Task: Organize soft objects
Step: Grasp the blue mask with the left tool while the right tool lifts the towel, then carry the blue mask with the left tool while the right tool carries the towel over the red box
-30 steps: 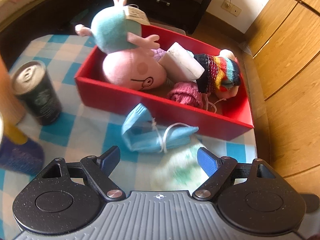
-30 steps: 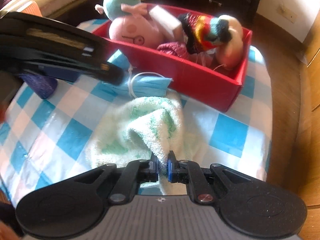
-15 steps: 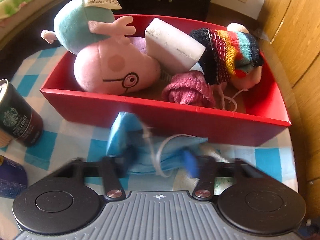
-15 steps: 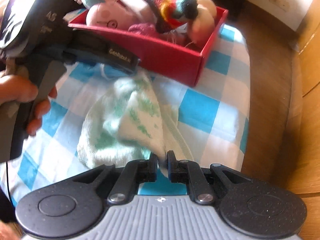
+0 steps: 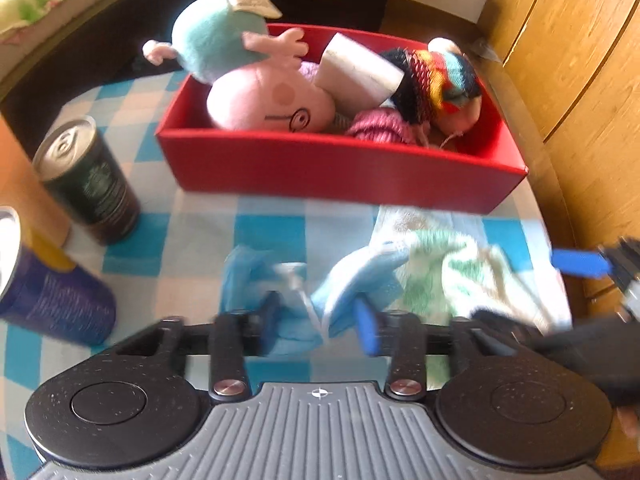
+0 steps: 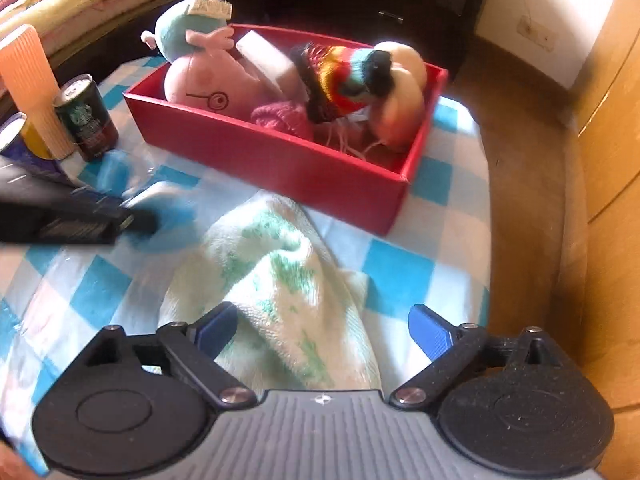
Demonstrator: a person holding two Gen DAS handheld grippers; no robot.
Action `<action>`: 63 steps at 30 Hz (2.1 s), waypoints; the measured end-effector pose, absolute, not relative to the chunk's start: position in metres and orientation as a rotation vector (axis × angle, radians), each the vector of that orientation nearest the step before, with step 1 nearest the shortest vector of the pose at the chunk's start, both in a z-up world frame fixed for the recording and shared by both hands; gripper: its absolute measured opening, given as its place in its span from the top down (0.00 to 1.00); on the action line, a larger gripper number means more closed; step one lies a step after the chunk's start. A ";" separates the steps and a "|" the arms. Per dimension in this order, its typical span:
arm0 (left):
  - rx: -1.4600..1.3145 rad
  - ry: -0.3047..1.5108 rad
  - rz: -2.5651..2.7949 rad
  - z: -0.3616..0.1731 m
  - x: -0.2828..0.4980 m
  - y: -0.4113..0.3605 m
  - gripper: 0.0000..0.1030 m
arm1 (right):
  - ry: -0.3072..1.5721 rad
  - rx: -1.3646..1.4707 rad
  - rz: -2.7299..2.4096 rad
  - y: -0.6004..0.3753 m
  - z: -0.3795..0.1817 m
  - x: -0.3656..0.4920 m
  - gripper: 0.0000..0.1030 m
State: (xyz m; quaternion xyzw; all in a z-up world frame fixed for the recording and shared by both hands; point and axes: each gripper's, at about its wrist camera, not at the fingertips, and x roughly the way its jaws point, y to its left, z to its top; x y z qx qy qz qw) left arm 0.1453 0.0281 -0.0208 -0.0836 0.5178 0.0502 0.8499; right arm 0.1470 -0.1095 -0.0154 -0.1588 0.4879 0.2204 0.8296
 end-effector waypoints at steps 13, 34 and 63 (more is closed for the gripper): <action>-0.037 1.104 0.111 -0.049 0.165 0.009 0.27 | 1.080 -0.371 0.474 -0.089 -0.052 0.155 0.20; 0.063 1.102 0.105 -0.048 0.155 -0.003 0.72 | 1.123 -0.365 0.580 -0.082 -0.034 0.137 0.84; -0.217 0.939 0.038 0.019 0.156 0.030 0.80 | 1.070 0.279 0.648 -0.141 0.037 0.177 0.99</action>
